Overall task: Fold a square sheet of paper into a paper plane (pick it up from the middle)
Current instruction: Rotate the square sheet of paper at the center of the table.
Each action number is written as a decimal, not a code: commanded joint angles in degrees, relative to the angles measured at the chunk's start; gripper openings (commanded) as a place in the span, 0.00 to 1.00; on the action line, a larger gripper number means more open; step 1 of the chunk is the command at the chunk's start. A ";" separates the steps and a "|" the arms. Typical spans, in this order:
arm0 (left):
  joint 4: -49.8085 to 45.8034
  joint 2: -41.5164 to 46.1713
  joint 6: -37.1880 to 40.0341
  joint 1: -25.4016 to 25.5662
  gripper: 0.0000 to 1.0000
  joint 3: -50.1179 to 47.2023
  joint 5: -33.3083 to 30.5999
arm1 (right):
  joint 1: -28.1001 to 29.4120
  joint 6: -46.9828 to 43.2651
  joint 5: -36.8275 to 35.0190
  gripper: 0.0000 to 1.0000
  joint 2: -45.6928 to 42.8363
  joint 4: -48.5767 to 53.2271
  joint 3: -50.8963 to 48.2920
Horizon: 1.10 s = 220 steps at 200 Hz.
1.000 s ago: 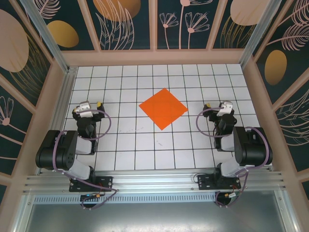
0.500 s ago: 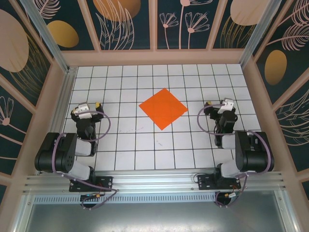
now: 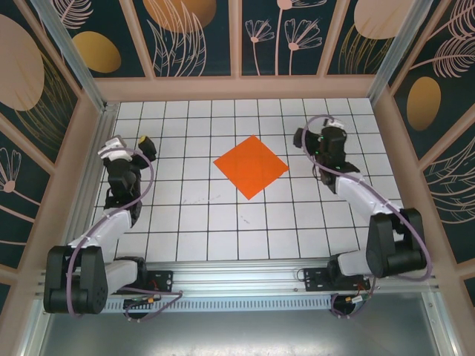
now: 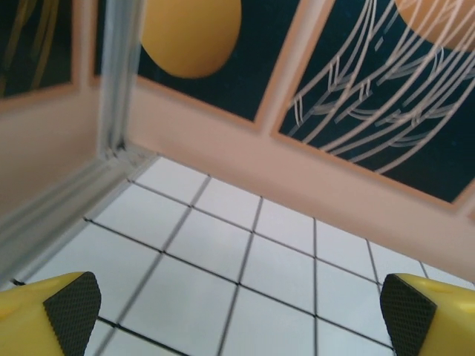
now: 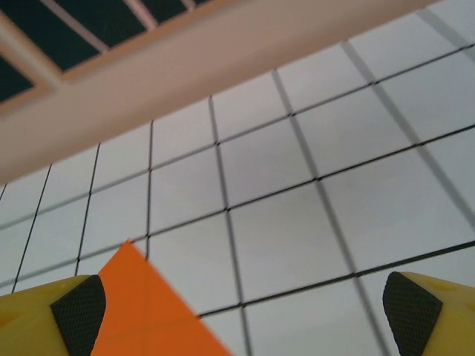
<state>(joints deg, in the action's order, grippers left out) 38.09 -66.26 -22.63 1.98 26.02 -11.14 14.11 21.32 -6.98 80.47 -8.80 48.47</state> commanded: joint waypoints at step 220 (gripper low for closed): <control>-15.58 -6.99 -8.40 -0.22 0.99 6.32 14.65 | 29.84 6.52 14.88 0.38 54.37 35.04 54.84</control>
<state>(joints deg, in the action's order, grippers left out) 23.29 -72.47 -31.18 1.98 30.68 2.61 42.37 30.04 4.93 134.74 20.34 104.57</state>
